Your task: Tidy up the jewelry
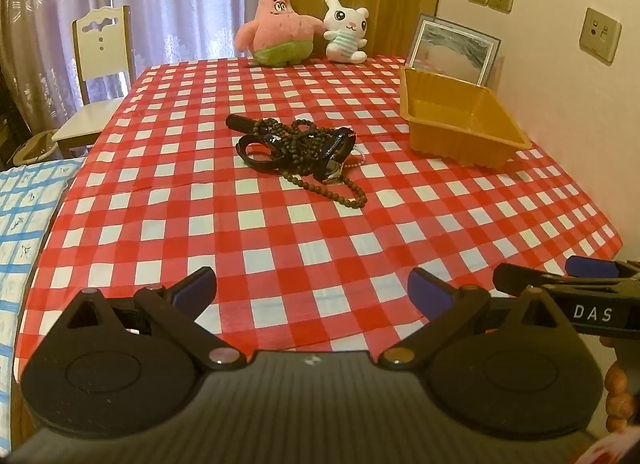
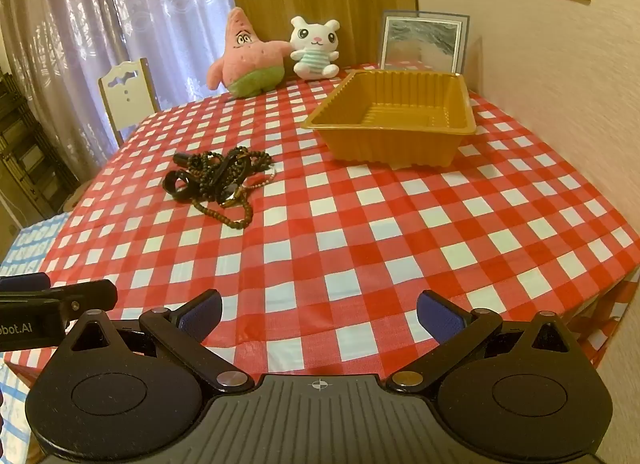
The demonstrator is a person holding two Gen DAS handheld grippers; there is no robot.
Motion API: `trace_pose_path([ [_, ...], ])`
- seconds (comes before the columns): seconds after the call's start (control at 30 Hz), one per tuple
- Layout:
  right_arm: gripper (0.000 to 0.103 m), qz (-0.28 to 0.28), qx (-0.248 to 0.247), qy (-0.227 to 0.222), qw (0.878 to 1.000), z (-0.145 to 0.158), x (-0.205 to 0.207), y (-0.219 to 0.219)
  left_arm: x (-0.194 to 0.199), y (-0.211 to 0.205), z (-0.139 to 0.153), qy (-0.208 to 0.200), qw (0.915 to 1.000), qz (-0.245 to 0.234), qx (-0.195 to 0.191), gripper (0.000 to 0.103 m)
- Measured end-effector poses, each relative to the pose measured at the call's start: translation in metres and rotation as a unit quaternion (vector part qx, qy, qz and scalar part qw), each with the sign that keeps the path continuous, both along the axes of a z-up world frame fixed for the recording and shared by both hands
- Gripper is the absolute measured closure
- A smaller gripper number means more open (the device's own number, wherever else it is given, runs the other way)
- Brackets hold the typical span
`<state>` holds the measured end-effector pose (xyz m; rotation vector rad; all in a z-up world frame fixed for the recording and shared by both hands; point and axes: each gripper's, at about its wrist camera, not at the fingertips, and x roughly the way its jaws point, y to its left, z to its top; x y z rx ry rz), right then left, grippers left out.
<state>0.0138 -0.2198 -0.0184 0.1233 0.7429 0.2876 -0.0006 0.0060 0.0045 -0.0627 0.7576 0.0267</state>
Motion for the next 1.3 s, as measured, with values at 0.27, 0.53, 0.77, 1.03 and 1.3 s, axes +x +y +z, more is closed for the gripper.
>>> trace_pose_path([
  [0.27,0.0,0.0,0.0,0.0,1.0,0.0004,-0.0002,0.0,-0.0025,-0.001,0.0027,-0.001,1.0,0.001,-0.001,0.001],
  [0.53,0.0,0.0,0.001,-0.001,1.0,0.001,-0.0003,0.0,-0.0024,-0.0011,0.0029,0.0,1.0,0.001,-0.001,0.001],
  [0.77,0.0,0.0,0.001,-0.001,1.0,0.0014,-0.0001,0.0003,-0.0024,-0.0013,0.0024,-0.001,1.0,0.002,-0.002,0.001],
  [1.03,0.0,0.0,0.0,-0.001,1.0,0.0017,0.0002,0.0009,-0.0024,-0.0012,0.0024,-0.001,1.0,0.001,-0.002,0.001],
  [1.3,0.0,0.0,0.0,-0.002,1.0,0.0022,0.0005,0.0015,-0.0025,-0.0013,0.0022,-0.002,1.0,0.001,-0.003,0.001],
])
